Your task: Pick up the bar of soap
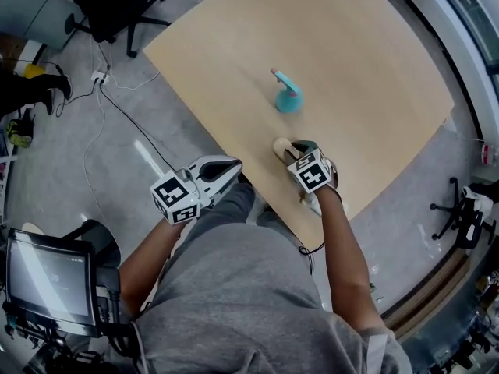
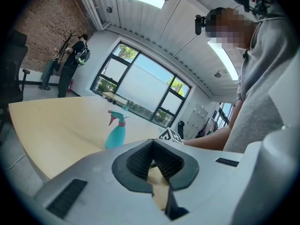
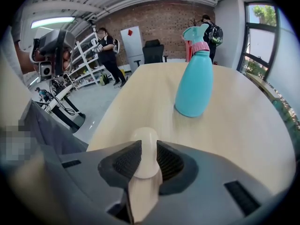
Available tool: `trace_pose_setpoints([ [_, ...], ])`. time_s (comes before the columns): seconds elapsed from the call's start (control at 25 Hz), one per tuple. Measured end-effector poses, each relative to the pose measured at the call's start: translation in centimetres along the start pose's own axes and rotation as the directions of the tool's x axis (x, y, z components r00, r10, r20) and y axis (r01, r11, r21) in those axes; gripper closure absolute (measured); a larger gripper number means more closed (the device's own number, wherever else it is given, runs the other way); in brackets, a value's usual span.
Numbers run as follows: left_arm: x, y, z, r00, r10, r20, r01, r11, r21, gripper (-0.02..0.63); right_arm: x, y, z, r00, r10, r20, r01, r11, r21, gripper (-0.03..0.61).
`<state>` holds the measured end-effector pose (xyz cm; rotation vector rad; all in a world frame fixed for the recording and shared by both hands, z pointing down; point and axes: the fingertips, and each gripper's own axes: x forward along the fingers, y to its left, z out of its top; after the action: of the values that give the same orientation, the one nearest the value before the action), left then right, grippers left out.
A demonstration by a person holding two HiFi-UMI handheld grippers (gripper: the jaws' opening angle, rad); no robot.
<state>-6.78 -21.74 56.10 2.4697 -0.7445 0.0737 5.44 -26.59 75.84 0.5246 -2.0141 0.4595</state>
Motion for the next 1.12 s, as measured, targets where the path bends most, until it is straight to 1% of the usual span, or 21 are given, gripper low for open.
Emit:
trace_pose_setpoints([
  [0.24,1.8,-2.2,0.1,0.999,-0.039,0.013,0.039,0.998,0.047,0.607,-2.4,-0.7,-0.3,0.997,-0.045,0.063,0.044,0.999,0.016,0.476],
  [0.48,1.3,-6.9,2.0,0.997,-0.075,0.033,0.072,0.993,0.091,0.607,-9.5,1.0,0.4,0.987,-0.102,0.126,0.098,0.994,0.039,0.476],
  [0.76,1.5,-7.2,3.4,0.994,-0.096,0.056,0.089,0.989,0.116,0.607,-14.7,1.0,2.2,0.96,-0.15,0.235,0.131,0.987,0.097,0.477],
  [0.84,1.6,-7.3,3.8,0.992,-0.108,0.064,0.1,0.987,0.128,0.608,-16.4,0.9,2.9,0.946,-0.171,0.276,0.144,0.983,0.117,0.477],
  [0.92,1.7,-8.2,4.2,0.99,-0.121,0.071,0.11,0.983,0.144,0.607,-18.8,1.1,3.2,0.924,-0.196,0.328,0.157,0.977,0.142,0.483],
  [1.04,2.5,-12.2,4.9,0.988,-0.134,0.082,0.118,0.977,0.176,0.607,-24.8,1.7,2.0,0.88,-0.227,0.416,0.16,0.969,0.191,0.494],
  [1.12,2.9,-14.2,5.3,0.987,-0.136,0.091,0.116,0.974,0.196,0.607,-28.3,2.1,1.3,0.844,-0.251,0.474,0.16,0.961,0.224,0.503],
])
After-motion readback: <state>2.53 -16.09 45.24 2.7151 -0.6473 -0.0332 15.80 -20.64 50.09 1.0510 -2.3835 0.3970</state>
